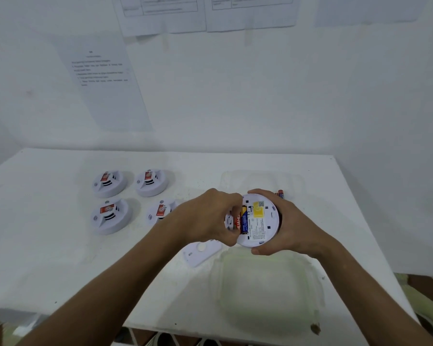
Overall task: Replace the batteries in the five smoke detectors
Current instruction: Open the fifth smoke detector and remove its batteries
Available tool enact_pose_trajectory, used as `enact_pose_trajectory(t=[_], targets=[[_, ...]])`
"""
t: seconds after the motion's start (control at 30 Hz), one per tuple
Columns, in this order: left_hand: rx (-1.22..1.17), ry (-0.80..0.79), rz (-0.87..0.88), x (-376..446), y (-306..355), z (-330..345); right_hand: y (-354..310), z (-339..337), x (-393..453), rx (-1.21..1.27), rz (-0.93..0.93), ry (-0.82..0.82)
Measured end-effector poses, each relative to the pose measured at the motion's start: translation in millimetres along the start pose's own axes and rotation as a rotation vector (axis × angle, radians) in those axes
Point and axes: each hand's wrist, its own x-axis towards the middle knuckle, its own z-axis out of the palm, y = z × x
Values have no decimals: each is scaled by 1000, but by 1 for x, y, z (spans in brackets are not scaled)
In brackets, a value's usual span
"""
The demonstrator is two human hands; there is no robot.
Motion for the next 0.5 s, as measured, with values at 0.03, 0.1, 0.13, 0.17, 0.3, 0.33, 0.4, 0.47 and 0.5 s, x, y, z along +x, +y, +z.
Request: enact_pose_trajectory(t=[0.03,0.1,0.13,0.17,0.3,0.33,0.4,0.47,0.5], targets=[[44,-16,2,2,1,2,1,-2,0,-2,4,-2],[157,-25,20,5,0,7,3,-5,2,4,11,-5],[192,-13,32,7,-1,10,4,-7,2,9,15,-4],[211,-1,42,8,-1,12,4,-9,2,16,17,3],[265,79,109,13,-6,19,8,-15,3,37,5,36],[276,102,148,16,-9,21,10,-16,4,45,8,50],[279,128,194,22,-15,24,13,-18,4,58,9,92],[207,166,201,27,-20,27,16,-22,5,62,6,133],[153,178,193,30,-20,27,17,-25,5,71,10,147]])
